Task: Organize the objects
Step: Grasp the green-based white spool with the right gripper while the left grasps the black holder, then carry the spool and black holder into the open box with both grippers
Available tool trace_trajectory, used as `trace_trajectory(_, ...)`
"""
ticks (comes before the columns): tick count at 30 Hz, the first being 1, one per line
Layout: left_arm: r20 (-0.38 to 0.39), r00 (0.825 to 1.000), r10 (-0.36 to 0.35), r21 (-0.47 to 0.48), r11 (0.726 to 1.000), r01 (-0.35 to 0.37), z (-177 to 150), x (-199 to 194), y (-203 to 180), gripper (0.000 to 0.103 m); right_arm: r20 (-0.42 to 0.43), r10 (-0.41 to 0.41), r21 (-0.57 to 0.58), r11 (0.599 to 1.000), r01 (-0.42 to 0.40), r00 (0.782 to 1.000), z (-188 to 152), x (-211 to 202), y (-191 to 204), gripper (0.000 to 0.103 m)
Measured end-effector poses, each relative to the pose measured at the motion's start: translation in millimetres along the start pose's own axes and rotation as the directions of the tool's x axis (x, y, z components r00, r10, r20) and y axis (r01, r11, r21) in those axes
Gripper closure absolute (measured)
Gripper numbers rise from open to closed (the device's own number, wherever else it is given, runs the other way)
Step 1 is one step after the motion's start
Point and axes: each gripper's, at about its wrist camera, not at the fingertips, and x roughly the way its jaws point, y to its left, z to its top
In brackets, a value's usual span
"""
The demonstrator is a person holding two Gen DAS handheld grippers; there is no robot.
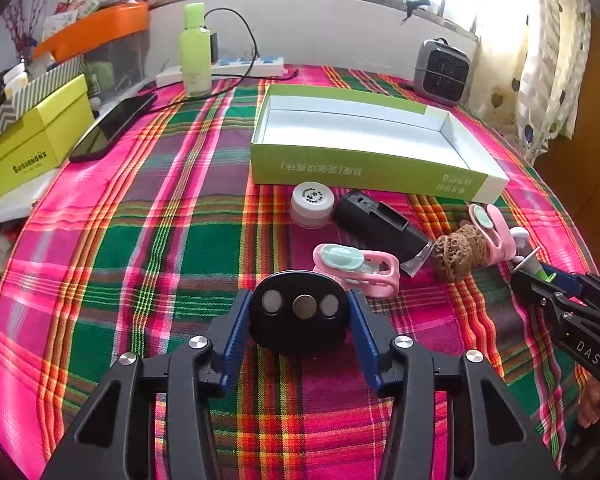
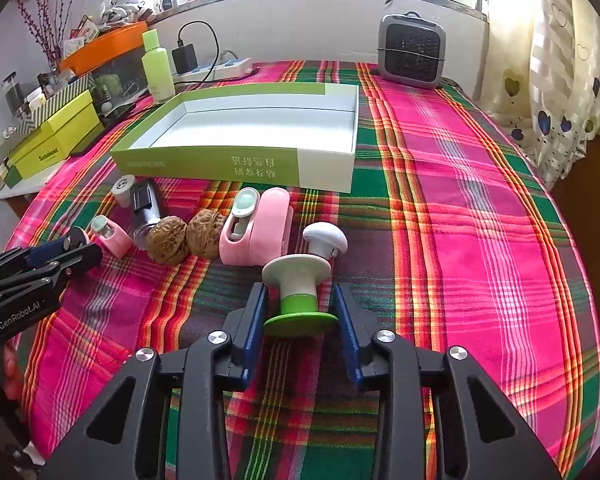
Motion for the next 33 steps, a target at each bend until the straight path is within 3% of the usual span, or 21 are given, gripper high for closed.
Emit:
trace_trajectory(21, 0.042, 0.998, -0.052, 0.015, 0.999, 0.052, 7.8, -17.7, -4.6, 0.057, 0.045, 0.082, -0.013, 0.997, -0.081, 0.996, 8.8, -19.2, 6.8, 0.068)
trace_trajectory(33, 0.084, 0.989, -0.119, 0.034, 0.993, 0.116, 47.5, -16.8, -13.3, 0.057, 0.087, 0.102, -0.04, 0.994, -0.099, 0.991, 40.9, -19.1, 8.7, 0.068)
